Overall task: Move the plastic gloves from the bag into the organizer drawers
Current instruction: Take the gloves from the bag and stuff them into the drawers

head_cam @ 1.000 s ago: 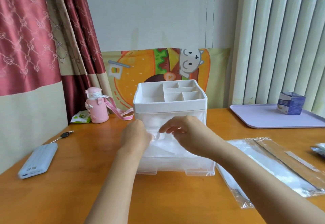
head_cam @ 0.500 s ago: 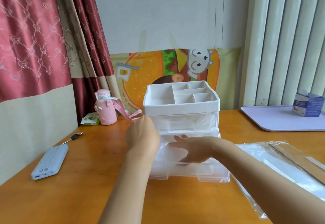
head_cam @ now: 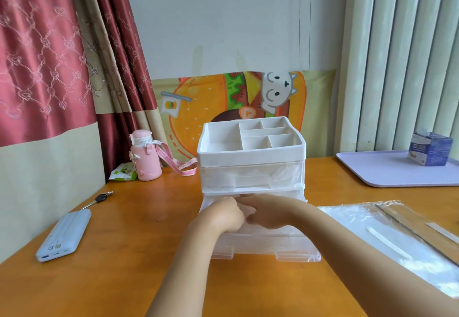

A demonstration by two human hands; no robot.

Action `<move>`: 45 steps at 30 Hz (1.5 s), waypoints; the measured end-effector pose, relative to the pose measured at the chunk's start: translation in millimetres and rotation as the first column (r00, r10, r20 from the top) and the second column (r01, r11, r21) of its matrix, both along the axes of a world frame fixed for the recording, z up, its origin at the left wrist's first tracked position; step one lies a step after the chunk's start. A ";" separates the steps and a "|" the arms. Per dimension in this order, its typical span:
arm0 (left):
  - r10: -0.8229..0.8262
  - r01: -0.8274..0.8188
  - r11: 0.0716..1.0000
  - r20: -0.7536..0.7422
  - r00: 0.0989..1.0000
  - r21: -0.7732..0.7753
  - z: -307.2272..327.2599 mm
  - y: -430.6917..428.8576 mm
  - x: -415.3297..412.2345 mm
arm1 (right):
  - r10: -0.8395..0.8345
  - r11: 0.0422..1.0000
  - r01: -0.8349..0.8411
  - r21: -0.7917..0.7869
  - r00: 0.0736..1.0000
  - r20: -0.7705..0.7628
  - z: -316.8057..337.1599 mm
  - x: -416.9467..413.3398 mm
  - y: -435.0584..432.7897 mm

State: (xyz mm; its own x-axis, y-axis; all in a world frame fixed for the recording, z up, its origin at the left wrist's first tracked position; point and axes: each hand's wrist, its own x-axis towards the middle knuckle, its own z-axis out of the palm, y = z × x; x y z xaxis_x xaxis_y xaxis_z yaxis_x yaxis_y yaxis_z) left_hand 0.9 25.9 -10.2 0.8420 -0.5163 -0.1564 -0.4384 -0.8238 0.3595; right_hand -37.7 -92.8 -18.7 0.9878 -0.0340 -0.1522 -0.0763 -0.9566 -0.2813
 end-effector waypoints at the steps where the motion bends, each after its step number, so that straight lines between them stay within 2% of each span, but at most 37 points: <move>1: -0.003 0.003 1.000 -0.014 1.000 -0.008 -1.7 -0.1 1.6 | -0.019 1.000 0.019 -0.024 1.000 -0.001 5.3 -7.2 -0.8; 6: -0.015 0.015 1.000 -0.059 0.998 -0.007 -4.8 -1.7 1.2 | -0.133 0.987 0.133 -0.095 0.991 0.006 43.2 -58.4 0.7; 8: -0.011 0.011 1.000 -0.041 0.999 -0.009 -5.5 -3.5 2.1 | -0.172 0.984 0.174 -0.048 0.984 0.048 55.5 -75.3 2.2; 13: 0.014 -0.013 1.000 -0.020 1.000 0.024 -9.4 -8.4 3.4 | -0.218 0.962 0.195 0.192 0.970 0.106 53.6 -84.1 15.2; 18: 0.042 -0.042 0.999 -0.010 0.999 0.030 -10.9 -10.6 4.7 | -0.195 0.963 0.191 0.191 0.981 0.002 40.2 -71.5 14.9; 23: 0.064 -0.064 0.997 -0.008 0.998 0.037 -11.3 -9.6 3.6 | -0.226 0.974 0.220 -0.055 0.963 -0.145 34.6 -53.7 1.0; 28: 0.076 -0.076 0.997 0.034 0.997 0.017 -9.3 -5.6 4.9 | -0.122 0.934 0.029 -0.356 0.963 -0.242 35.8 -40.7 -17.4; 34: 0.076 -0.077 0.997 0.036 0.996 0.033 -5.2 -1.8 6.6 | -0.047 0.876 -0.097 -0.473 0.958 -0.282 31.5 -27.4 -15.7; 37: 0.055 -0.057 0.998 0.062 0.997 0.035 4.9 0.8 1.0 | -0.020 0.895 -0.098 -0.435 0.966 -0.259 35.6 -32.7 -19.0; 40: 0.071 -0.066 0.997 0.115 0.991 -0.044 18.4 4.5 -6.6 | 0.035 0.963 -0.070 -0.261 0.990 -0.136 49.1 -48.7 -27.9; 43: 0.070 0.004 0.968 0.287 0.955 -0.251 29.0 1.8 -24.7 | 0.038 0.998 -0.033 -0.049 0.994 0.098 65.7 -77.9 -41.7; 45: 0.028 0.151 0.888 0.378 0.925 -0.434 30.6 -8.3 -45.7 | -0.027 0.998 0.014 0.053 0.968 0.250 71.0 -99.3 -55.7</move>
